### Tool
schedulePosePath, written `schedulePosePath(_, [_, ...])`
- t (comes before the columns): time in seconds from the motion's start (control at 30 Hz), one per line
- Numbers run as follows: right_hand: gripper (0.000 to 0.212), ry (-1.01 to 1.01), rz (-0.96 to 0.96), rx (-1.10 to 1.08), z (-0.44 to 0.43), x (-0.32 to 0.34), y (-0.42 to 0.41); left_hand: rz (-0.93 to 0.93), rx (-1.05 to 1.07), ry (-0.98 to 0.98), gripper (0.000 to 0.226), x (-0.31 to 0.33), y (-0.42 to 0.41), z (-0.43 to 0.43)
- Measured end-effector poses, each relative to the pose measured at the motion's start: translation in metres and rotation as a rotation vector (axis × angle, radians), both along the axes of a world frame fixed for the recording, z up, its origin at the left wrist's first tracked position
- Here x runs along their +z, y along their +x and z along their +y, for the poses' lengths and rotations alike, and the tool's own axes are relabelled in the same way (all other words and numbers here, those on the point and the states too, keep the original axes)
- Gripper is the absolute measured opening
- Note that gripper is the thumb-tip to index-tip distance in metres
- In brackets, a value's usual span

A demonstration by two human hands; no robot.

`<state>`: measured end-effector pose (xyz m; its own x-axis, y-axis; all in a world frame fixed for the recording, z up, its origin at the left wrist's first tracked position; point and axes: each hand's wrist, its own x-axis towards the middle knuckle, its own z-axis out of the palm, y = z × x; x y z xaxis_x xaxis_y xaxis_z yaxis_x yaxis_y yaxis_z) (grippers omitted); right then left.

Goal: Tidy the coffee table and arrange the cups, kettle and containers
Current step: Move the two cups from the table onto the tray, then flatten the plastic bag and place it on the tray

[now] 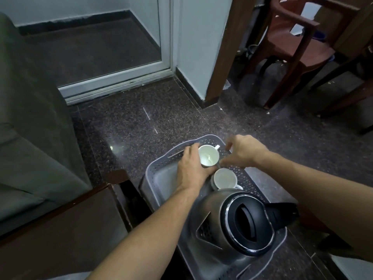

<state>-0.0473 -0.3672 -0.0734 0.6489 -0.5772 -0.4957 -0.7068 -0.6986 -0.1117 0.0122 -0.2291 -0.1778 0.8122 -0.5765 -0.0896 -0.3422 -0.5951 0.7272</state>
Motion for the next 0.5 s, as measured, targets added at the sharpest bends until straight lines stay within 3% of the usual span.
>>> schedulePosePath(0.1, [0.026, -0.024, -0.021, -0.012, 0.003, 0.012, 0.009, 0.073, -0.063, 0.053, 0.098, 0.017, 0.006, 0.007])
schedulePosePath(0.27, [0.018, -0.102, -0.080, 0.046, 0.037, 0.040, 0.042, 0.161, -0.159, 0.127, 0.112, 0.045, 0.017, 0.045])
schedulePosePath(0.5, [0.016, -0.054, -0.311, 0.173, 0.184, 0.065, 0.102, -0.069, 0.017, -0.030, 0.049, 0.074, 0.043, 0.173])
